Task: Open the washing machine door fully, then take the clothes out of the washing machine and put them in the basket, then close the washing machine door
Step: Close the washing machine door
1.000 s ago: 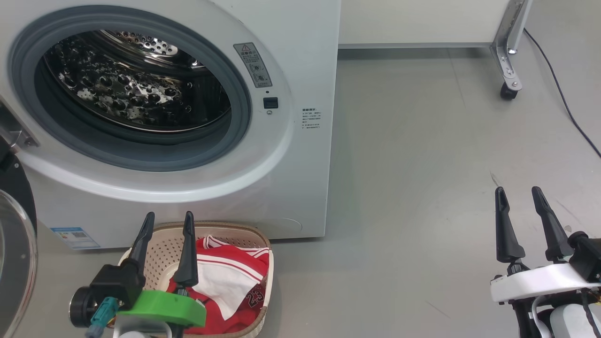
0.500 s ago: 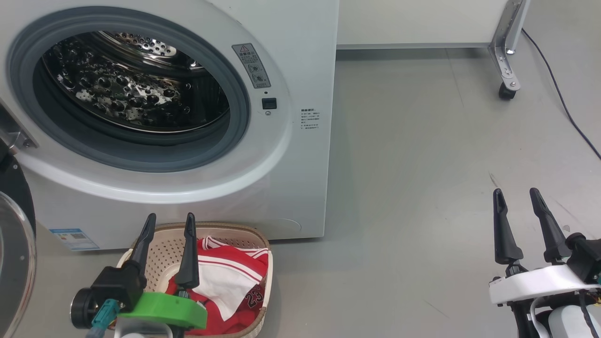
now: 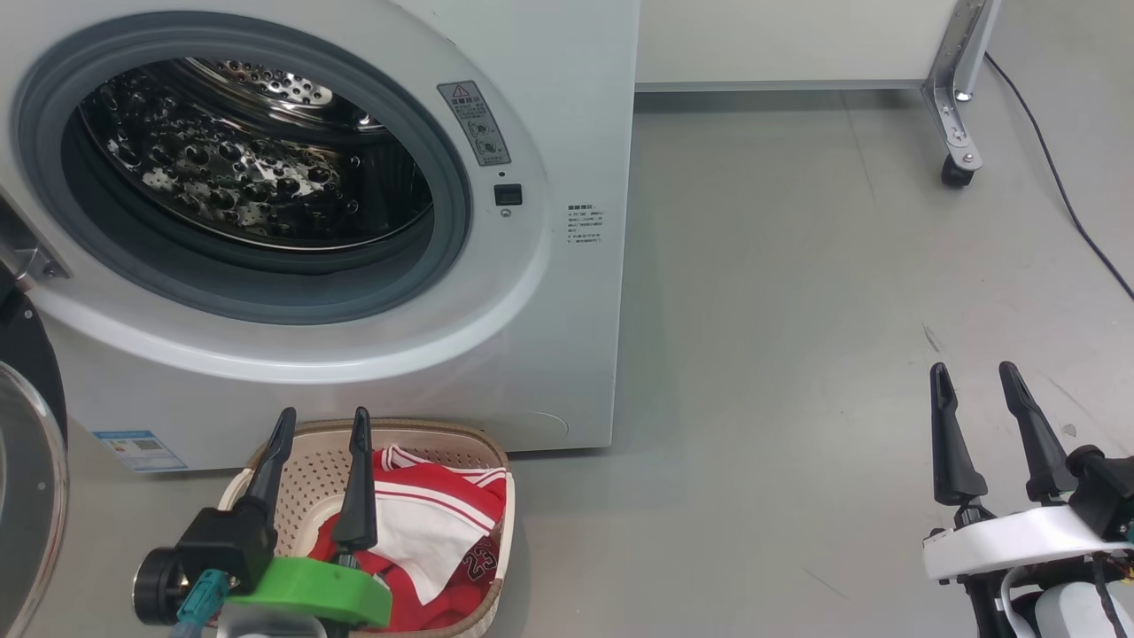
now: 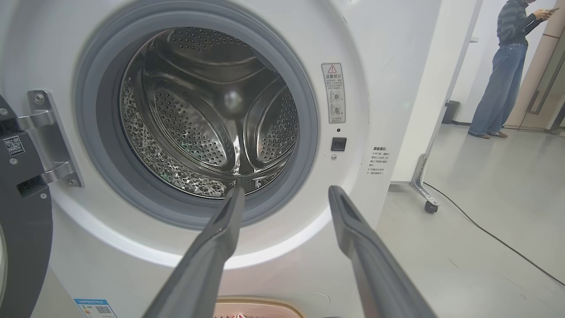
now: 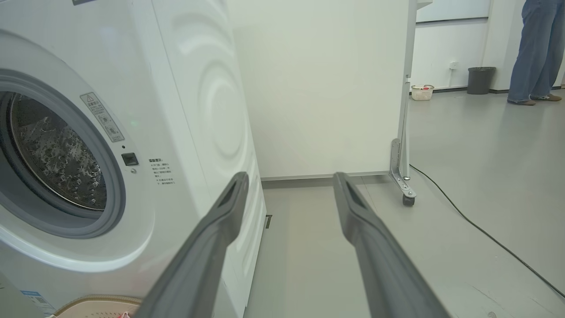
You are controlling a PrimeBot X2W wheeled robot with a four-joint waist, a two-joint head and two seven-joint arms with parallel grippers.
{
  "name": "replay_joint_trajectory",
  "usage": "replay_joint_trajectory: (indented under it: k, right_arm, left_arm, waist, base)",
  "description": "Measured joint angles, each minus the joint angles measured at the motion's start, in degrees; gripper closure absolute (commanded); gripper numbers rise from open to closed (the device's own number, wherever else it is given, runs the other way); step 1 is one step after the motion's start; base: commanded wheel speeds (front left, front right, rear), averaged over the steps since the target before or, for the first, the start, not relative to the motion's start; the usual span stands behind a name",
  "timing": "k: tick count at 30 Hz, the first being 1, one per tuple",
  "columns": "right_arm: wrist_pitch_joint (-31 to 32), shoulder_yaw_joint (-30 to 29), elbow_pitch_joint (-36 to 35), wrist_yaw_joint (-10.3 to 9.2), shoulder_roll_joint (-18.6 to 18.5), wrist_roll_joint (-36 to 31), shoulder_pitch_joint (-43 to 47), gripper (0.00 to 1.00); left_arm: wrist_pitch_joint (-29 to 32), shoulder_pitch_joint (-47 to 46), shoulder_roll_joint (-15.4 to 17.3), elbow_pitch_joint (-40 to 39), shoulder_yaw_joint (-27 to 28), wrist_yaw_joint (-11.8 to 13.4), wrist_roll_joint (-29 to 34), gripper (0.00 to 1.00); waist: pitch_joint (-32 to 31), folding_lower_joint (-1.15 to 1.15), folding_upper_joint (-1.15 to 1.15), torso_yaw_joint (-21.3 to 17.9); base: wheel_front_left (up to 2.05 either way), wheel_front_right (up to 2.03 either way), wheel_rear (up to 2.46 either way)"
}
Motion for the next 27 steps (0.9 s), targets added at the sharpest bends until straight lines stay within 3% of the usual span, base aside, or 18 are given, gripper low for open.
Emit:
replay_joint_trajectory:
  k: [13,27]
  right_arm:
    - [0.0,-0.2,-0.1,0.00,0.0,0.0,0.0,0.00]
    - [0.0,-0.2,-0.1,0.00,0.0,0.0,0.0,0.00]
  left_arm:
    - [0.0,0.0,0.0,0.1,0.0,0.1,-0.5,0.00]
    - [0.0,0.1,0.1,0.1,-0.1,0.3,-0.5,0.00]
  waist:
    - [0.1,0.00,0.00,0.3]
    - [0.2,0.00,0.00,0.4]
  base:
    - [-0.31,0.31,0.00]
    - [-0.85,0.85,0.00]
